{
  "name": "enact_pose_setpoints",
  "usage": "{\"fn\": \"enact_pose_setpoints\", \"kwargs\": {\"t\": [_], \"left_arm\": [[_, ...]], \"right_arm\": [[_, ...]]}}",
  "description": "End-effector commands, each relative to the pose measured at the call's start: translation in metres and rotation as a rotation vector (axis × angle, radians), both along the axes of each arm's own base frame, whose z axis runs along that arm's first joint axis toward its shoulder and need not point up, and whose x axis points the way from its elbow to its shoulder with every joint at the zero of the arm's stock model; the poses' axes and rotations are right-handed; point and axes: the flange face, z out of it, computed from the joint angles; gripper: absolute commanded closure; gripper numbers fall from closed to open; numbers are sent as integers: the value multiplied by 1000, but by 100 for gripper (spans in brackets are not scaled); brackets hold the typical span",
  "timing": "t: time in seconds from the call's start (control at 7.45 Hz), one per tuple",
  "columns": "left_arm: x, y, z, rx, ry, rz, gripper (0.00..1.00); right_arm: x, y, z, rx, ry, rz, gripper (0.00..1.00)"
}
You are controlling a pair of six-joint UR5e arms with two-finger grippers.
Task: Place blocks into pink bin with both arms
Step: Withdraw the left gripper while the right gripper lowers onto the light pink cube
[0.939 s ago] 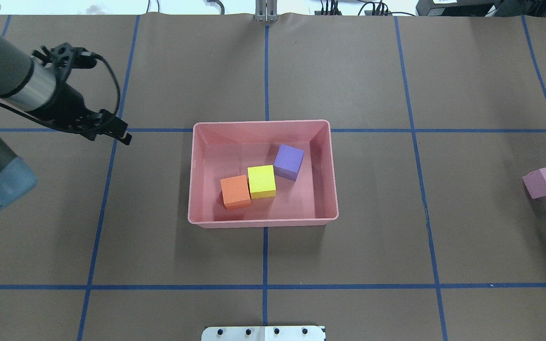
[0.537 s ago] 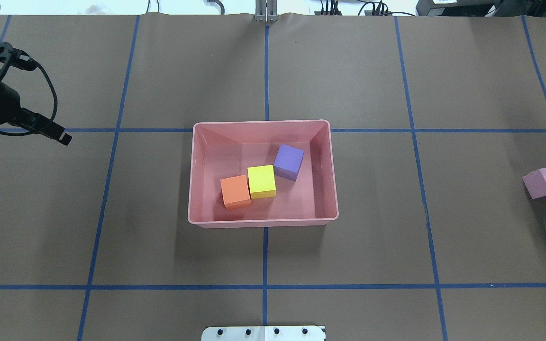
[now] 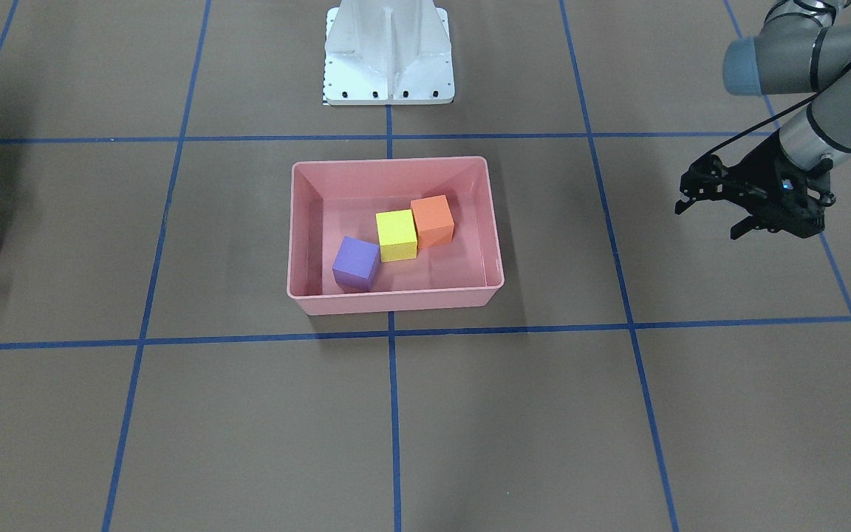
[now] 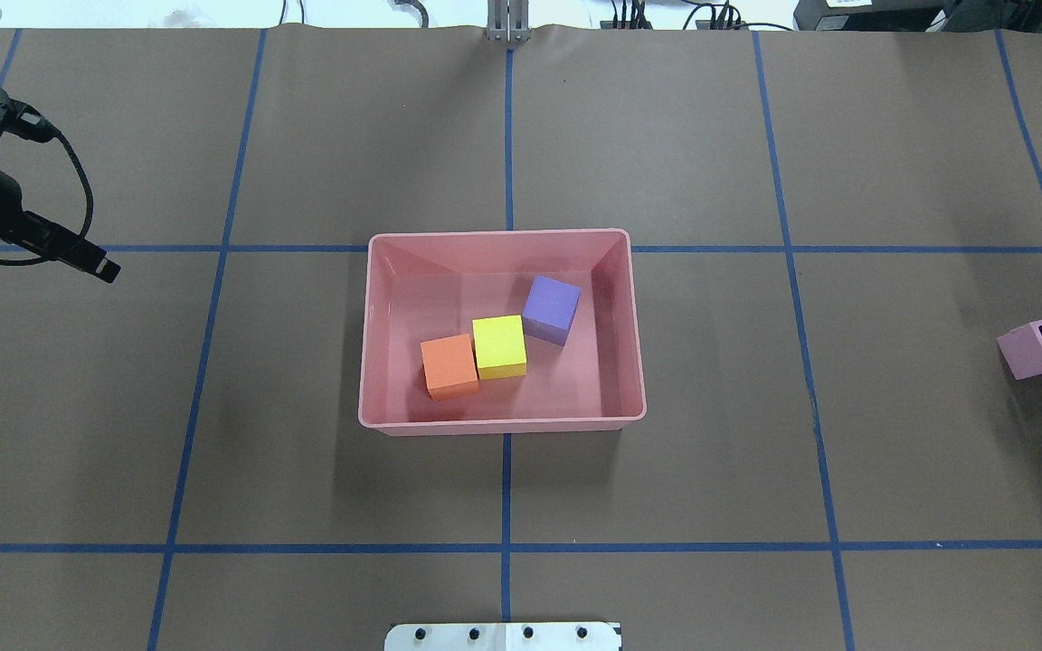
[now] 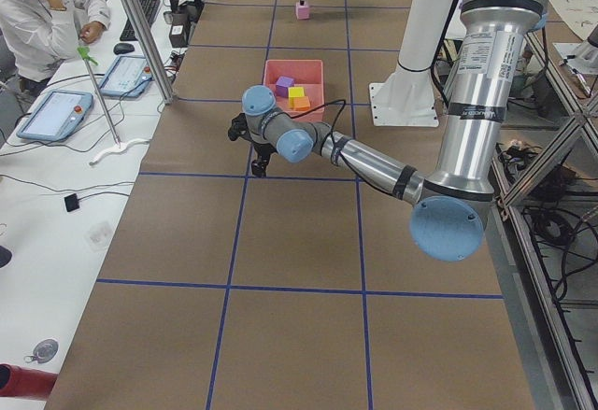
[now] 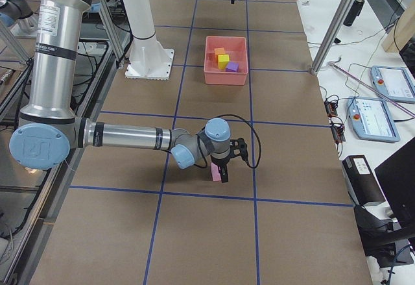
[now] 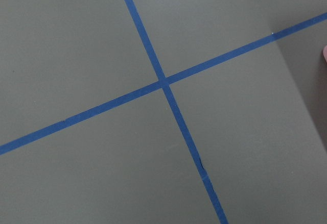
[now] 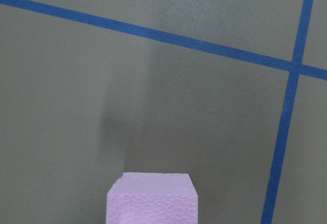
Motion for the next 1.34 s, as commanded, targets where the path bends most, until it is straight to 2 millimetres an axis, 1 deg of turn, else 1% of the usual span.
{"fn": "enact_pose_setpoints", "kwargs": {"t": [0.0, 0.13, 0.4, 0.67, 0.8, 0.94, 1.07, 1.21], "left_arm": [[3, 0, 3, -5, -3, 4, 0], [4, -1, 4, -6, -4, 5, 0], [4, -1, 6, -9, -6, 5, 0], [5, -4, 13, -13, -9, 6, 0], [6, -5, 13, -13, -9, 6, 0], [6, -5, 13, -14, -9, 5, 0], [6, -5, 13, -13, -8, 5, 0], [6, -6, 12, -13, -8, 5, 0]], "right_arm": [[-15, 3, -3, -4, -10, -1, 0], [-16, 4, 0, -7, -5, -4, 0], [-24, 6, 5, -11, 8, -18, 0], [-31, 9, 14, -12, 33, -33, 0], [-33, 10, 17, -14, 38, -39, 2], [-34, 10, 16, -19, 31, -39, 38], [-36, 7, 10, -13, 21, -40, 99], [-42, -4, -8, 15, 0, -36, 100]]}}
